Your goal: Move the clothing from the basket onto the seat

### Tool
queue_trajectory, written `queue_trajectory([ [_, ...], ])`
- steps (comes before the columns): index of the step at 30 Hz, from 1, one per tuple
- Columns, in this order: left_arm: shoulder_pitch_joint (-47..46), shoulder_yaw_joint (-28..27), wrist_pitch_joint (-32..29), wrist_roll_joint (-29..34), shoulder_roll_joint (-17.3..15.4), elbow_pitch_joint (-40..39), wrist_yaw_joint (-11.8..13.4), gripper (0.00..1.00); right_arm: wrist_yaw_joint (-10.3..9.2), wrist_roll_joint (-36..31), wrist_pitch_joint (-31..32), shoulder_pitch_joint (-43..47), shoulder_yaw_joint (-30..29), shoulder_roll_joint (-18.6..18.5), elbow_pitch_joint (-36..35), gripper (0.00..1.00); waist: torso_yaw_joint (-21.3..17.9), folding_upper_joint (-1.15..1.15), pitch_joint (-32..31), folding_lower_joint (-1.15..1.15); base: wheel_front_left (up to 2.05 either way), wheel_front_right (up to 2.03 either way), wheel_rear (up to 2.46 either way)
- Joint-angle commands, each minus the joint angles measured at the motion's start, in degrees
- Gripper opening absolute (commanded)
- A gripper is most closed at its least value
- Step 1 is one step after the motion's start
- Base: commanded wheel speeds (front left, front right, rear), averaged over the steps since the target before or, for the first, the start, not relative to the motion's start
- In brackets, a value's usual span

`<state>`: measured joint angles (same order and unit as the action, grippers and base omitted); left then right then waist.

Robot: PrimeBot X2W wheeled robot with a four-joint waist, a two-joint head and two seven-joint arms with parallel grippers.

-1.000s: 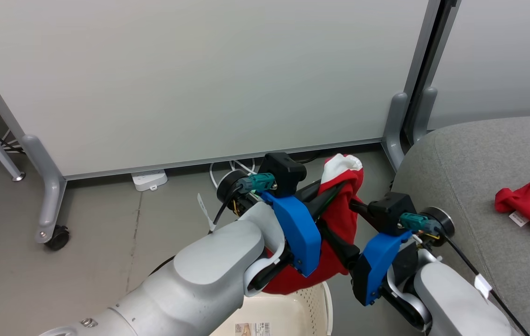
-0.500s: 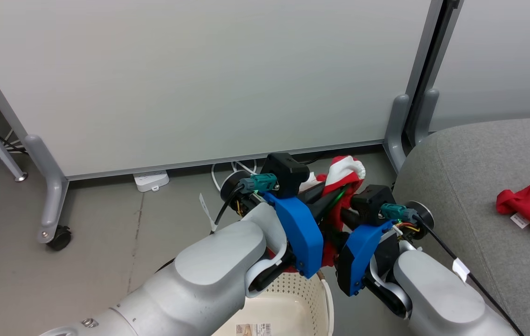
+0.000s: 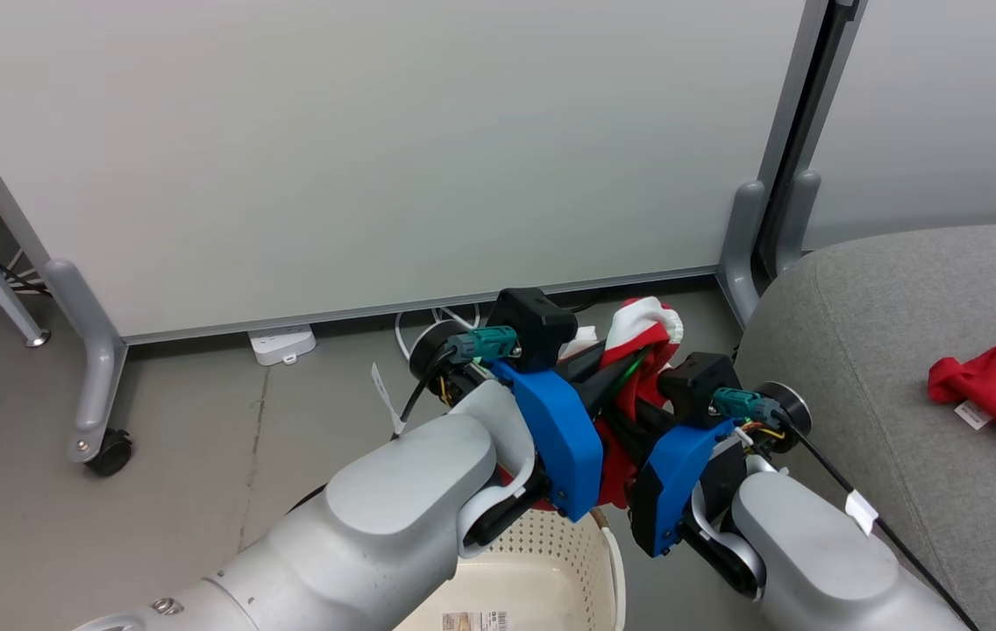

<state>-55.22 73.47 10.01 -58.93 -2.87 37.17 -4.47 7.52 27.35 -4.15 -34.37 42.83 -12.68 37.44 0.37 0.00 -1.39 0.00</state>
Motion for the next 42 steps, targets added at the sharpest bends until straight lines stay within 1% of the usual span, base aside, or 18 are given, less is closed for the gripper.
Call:
queue_trajectory([
  [1, -0.1, 0.0, 0.1, 0.2, 0.0, 0.1, -0.1, 0.00, -0.06, 0.6, -0.5, -1.1, 0.4, 0.2, 0.5, 0.00, -0.1, 0.00, 0.0, 0.00, 0.00, 0.00, 0.00],
  [12, 0.1, 0.0, 0.4, 0.6, -0.1, 0.7, 0.0, 0.00, -0.06, 0.8, -1.8, -1.8, 1.2, 0.5, 2.5, 0.00, -0.4, 0.00, 0.0, 0.00, 0.00, 0.00, 0.00],
  [13, 0.1, 0.0, 0.4, 0.5, -0.1, 0.8, -0.1, 0.19, -0.06, 0.8, -1.9, -1.9, 1.2, 0.5, 2.6, 0.00, -0.4, 0.00, 0.0, 0.00, 0.00, 0.00, 0.00],
  [14, 0.0, 0.0, 0.6, 0.9, -0.1, 0.8, -0.1, 0.75, -0.06, 0.8, -2.0, -2.0, 1.2, 0.5, 2.7, 0.00, -0.4, 0.00, 0.0, 0.00, 0.00, 0.00, 0.00],
  [15, 0.0, 0.0, 0.6, 0.9, -0.1, 0.8, -0.1, 0.75, -0.06, 0.8, -2.0, -2.0, 1.2, 0.5, 2.7, 0.00, -0.4, 0.00, 0.0, 0.00, 0.00, 0.00, 0.00],
  [16, 0.0, 0.0, 0.8, 1.1, -0.1, 1.0, -0.1, 1.00, -0.06, 0.8, -2.1, -2.0, 1.3, 0.5, 2.8, 0.00, -0.4, 0.00, 0.0, 0.00, 0.00, 0.00, 0.00],
  [21, 0.9, -0.1, 3.3, 0.7, -0.1, 2.2, 0.1, 1.00, -0.06, 0.7, -2.6, -2.4, 1.4, 0.5, 3.1, 0.00, -0.5, 0.00, 0.2, 0.00, 0.00, 0.00, 0.00],
  [26, 3.8, -2.7, 5.1, 1.8, -0.1, 4.6, -0.1, 1.00, -0.06, 0.5, -3.1, -2.4, 0.4, -0.3, 3.3, 0.00, -0.2, 0.00, 0.5, 0.00, 0.00, 0.00, 0.00],
  [29, 6.9, -8.3, 5.2, 4.7, -1.4, 2.9, 0.5, 1.00, -0.06, 0.3, -3.4, -1.9, -0.4, -0.6, 3.2, 0.00, 0.1, 0.00, 0.8, 0.00, 0.00, 0.00, 0.00],
  [32, 12.5, -14.6, 5.2, 8.9, -3.7, -0.3, 1.2, 1.00, -0.06, 0.0, -3.3, -1.4, -1.0, -1.2, 2.7, 0.00, 0.3, 0.00, 1.0, 0.00, 0.00, 0.00, 0.00],
  [36, 19.8, -22.7, 5.2, 16.0, -6.1, -5.3, 2.9, 1.00, -0.06, -0.4, -3.1, -0.9, -2.2, -2.0, 2.1, 0.00, 0.7, 0.00, 1.1, 0.00, 0.00, 0.00, 0.00],
  [39, 24.8, -27.9, 5.2, 20.8, -7.5, -8.3, 3.7, 1.00, -0.06, -1.0, -3.0, -0.4, -3.6, -2.3, 1.7, 0.00, 0.9, 0.00, 1.1, 0.00, 0.00, 0.00, 0.00],
  [42, 29.2, -32.5, 5.2, 25.0, -8.1, -11.1, 4.1, 1.00, -0.06, -1.6, -2.8, 0.3, -4.9, -2.4, 1.4, 0.00, 1.0, 0.00, 1.0, 0.00, 0.00, 0.00, 0.00],
])
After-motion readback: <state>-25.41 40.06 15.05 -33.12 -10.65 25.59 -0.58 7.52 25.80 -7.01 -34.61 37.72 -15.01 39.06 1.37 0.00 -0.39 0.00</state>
